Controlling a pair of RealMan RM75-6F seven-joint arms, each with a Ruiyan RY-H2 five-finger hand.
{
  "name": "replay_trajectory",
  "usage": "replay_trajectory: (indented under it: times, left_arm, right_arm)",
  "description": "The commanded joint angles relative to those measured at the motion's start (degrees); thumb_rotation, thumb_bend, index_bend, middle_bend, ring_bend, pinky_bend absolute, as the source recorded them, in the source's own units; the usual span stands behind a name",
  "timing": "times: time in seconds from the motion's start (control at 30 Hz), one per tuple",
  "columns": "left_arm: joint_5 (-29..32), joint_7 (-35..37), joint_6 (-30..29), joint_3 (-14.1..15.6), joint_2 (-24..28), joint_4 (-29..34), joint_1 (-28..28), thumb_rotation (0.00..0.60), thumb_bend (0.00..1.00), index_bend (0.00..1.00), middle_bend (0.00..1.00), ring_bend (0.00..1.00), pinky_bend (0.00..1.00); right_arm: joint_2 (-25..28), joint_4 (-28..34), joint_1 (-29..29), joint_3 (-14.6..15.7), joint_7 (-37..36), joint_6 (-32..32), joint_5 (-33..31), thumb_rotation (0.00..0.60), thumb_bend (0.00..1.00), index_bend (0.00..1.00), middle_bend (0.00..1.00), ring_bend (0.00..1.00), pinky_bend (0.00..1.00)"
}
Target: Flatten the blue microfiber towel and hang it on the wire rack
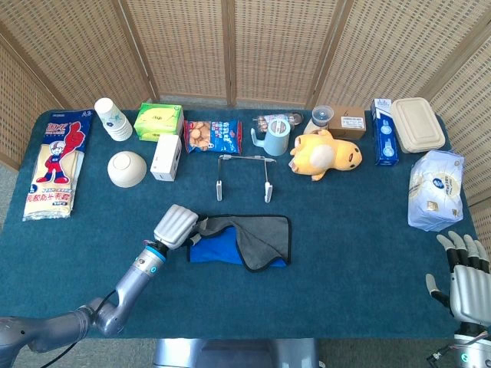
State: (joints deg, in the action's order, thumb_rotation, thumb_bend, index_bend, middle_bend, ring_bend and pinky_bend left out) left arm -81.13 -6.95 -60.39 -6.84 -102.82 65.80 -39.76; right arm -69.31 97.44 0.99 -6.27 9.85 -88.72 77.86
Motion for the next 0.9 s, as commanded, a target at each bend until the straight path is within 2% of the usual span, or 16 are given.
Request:
replay_trajectory:
  times: [0.03, 0.37, 0.67, 0.9]
  left_arm:
    - [0.20, 0.49, -0.16, -0.26, -0.18, -0.60, 0.07, 0.600, 0.50, 0.59, 1.00, 1.00, 1.00]
    - [0.51, 2.03, -0.02, -0.87, -1.86, -3.97, -0.44, 0.600, 0.49, 0.58, 1.00, 1.00, 1.00]
    - [0.57, 1.87, 0.42, -0.49, -2.31, -5.29, -0.46, 0.600, 0.47, 0.50, 1.00, 1.00, 1.00]
    - [0.30, 1.67, -0.28, -0.85, -2.74, -6.12, -0.69, 0.600, 0.38, 0.42, 1.00, 1.00, 1.00]
  right_arm:
    - [-0.03, -0.03, -0.03, -0.02, 0.00, 0.05, -0.01, 0.600, 0.31, 0.17, 0.12, 0.00, 0.00]
    - [0.16, 0.31, 0.38, 0.04, 0.11, -0.60, 0.08, 0.600, 0.31, 0.17, 0.12, 0.00, 0.00]
    - [0.24, 0.31, 0.49, 0.00, -0.02, -0.69, 0.10, 0.600, 0.31, 0.17, 0.12, 0.00, 0.00]
    - [0.20, 0.24, 0.49, -0.01, -0.08, -0.69, 0.15, 0.600, 0.31, 0.17, 0.12, 0.00, 0.00]
